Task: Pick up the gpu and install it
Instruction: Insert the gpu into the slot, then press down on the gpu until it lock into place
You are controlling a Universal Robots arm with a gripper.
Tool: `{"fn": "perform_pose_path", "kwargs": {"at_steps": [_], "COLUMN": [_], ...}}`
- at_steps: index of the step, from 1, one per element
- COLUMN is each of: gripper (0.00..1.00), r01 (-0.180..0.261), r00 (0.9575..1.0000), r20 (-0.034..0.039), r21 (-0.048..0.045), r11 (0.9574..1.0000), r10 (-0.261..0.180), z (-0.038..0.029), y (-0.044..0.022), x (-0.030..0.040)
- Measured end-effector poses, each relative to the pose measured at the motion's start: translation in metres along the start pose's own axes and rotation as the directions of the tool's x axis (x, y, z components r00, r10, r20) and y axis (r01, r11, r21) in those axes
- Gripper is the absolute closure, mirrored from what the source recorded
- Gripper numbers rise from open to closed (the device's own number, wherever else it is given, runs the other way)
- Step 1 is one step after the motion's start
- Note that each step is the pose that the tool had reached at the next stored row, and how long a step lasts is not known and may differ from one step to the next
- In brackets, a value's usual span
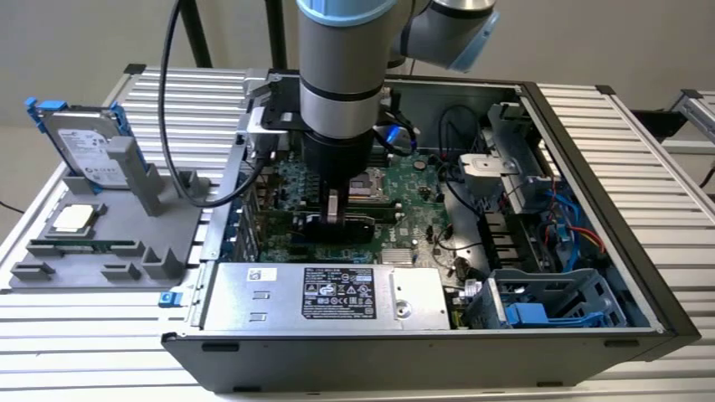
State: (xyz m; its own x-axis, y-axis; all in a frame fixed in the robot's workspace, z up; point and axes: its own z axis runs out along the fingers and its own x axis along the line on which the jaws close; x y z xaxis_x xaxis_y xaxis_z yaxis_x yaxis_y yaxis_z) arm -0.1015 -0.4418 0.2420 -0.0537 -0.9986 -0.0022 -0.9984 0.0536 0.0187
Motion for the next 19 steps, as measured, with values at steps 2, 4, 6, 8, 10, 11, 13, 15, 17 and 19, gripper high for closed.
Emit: {"fn": "perform_pose_path", "kwargs": {"at_steps": [2, 4, 6, 8, 10, 11, 13, 15, 17, 19], "gripper": [1.0, 1.0, 1.0, 1.0, 0.0, 0.0, 0.0, 0.0, 0.0, 0.0], "r01": [0.0, 0.0, 0.0, 0.0, 0.0, 0.0, 0.0, 0.0, 0.0, 0.0], "r00": [1.0, 1.0, 1.0, 1.0, 1.0, 1.0, 1.0, 1.0, 1.0, 1.0], "r20": [-0.0001, -0.0001, -0.0001, 0.0005, 0.0007, 0.0001, -0.0001, -0.0005, 0.0, -0.0003], "r21": [0.0002, 0.0001, 0.0002, 0.001, 0.0006, 0.0003, 0.0002, -0.0009, -0.0013, -0.0016], "r11": [1.0, 1.0, 1.0, 1.0, 1.0, 1.0, 1.0, 1.0, 1.0, 1.0], "r10": [0.0, 0.0, 0.0, 0.0, 0.0, 0.0, 0.0, 0.0, 0.0, 0.0], "z": [0.0002, 0.0002, 0.0003, 0.0006, 0.0007, 0.0004, 0.0003, -0.0004, -0.0049, -0.0133], "y": [0.0, -0.0001, -0.0001, -0.0002, -0.0002, -0.0002, -0.0001, -0.0003, -0.0002, -0.0001], "x": [0.0, 0.0, 0.0, 0.0, 0.0, 0.0, 0.0, 0.0001, 0.0, 0.0]}}
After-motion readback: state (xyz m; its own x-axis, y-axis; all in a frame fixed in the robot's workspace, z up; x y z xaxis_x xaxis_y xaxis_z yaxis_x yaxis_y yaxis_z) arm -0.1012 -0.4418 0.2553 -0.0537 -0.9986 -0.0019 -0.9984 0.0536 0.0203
